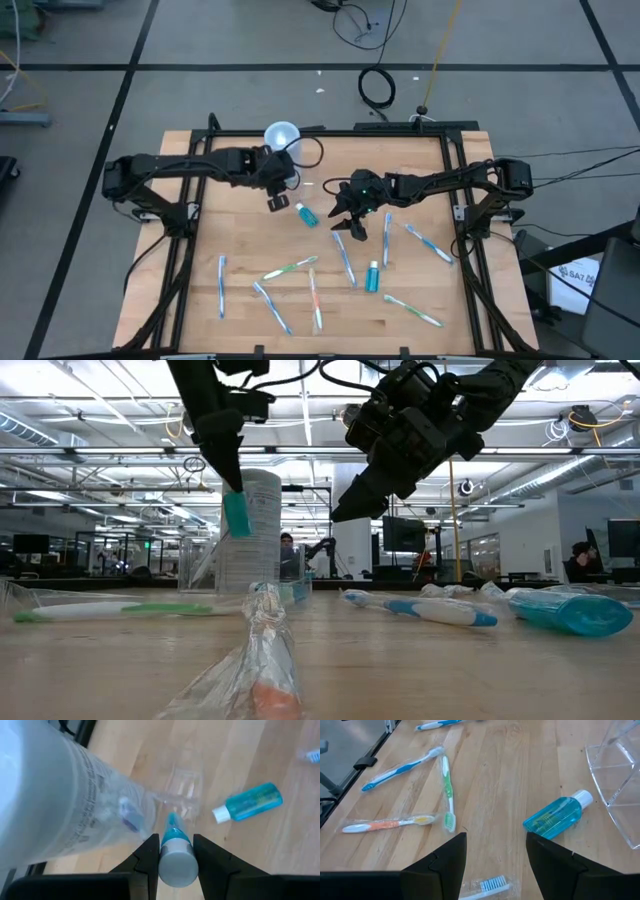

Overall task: Pick & Place toothbrushing station
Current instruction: Put the top right blue mouthwash into the transparent organizer, then put the purple toothbrush into the transparent organizer

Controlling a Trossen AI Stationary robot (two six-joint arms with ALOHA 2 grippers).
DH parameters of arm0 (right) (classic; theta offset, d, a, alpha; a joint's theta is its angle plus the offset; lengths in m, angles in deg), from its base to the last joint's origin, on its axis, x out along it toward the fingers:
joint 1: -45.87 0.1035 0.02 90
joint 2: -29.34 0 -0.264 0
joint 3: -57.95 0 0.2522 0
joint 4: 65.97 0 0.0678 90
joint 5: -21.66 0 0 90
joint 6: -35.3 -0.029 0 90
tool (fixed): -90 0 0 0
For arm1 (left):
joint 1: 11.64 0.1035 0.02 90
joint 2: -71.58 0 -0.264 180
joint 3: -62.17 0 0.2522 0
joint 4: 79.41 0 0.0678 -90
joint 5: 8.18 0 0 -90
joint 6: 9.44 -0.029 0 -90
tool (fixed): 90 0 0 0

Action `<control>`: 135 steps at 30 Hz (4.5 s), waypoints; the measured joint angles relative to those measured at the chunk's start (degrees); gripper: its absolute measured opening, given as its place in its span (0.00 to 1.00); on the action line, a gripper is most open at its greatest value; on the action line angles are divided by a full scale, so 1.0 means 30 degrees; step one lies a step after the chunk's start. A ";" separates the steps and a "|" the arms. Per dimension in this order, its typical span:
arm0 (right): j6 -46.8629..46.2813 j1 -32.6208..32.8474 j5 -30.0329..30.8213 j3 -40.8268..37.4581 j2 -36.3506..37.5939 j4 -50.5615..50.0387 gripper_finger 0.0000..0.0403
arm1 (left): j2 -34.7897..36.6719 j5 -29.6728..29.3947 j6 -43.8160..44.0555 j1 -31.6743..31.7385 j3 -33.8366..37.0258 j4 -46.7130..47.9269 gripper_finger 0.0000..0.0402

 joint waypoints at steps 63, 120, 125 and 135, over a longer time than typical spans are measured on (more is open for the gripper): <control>0.0998 0.0007 -0.0007 -0.0015 -0.0015 0.0127 0.49 | 0.0000 -0.0452 -0.2426 0.0218 0.4348 -0.5263 0.38; 0.8343 -0.0129 1.1872 -0.0029 0.2681 -1.3940 0.42 | 1.1657 -0.0281 -0.1202 -0.5558 1.0496 -0.6901 0.37; 0.9159 -0.1056 1.0722 -0.0029 0.2626 -1.3027 0.42 | 1.2611 -0.0276 -0.1629 -0.5200 1.1259 -0.7375 0.37; 0.9298 -0.1974 0.9390 0.0000 0.1188 -1.2669 0.47 | 1.2545 -0.0068 -0.2616 -0.5034 1.1266 -0.7498 0.37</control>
